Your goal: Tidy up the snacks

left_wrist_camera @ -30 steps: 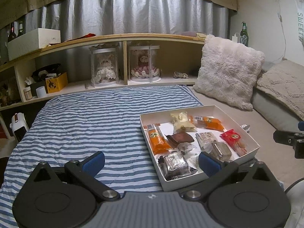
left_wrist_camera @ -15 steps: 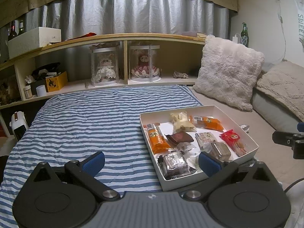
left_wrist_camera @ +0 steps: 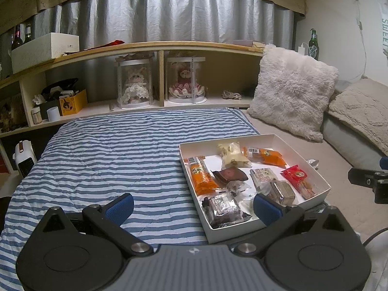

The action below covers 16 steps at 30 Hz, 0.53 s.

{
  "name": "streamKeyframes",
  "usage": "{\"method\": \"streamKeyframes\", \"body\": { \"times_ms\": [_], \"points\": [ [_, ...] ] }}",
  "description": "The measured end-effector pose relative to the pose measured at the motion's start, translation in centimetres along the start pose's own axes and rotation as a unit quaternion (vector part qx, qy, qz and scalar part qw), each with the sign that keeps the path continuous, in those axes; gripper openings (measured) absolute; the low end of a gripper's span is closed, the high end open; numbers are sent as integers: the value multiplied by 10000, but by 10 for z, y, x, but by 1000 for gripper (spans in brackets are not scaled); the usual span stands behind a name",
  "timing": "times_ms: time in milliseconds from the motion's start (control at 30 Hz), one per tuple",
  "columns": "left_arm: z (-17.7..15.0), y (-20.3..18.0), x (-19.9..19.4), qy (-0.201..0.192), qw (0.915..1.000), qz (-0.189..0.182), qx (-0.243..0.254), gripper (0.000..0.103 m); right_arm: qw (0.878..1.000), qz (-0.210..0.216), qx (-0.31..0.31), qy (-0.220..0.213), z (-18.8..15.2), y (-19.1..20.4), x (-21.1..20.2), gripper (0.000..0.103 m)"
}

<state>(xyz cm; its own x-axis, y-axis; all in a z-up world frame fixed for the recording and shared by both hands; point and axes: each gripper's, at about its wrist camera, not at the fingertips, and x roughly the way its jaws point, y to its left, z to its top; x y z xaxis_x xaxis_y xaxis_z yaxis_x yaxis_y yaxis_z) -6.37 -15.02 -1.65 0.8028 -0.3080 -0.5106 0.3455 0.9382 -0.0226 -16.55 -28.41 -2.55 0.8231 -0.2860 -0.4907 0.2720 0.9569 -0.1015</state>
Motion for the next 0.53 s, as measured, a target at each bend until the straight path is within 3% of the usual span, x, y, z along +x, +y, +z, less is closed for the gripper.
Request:
{"method": "streamKeyframes", "body": {
  "times_ms": [533],
  "points": [
    [-1,5,0,36,10000,58,-58,103,10000,38,34,21,-1,-3,2,102]
  ]
}}
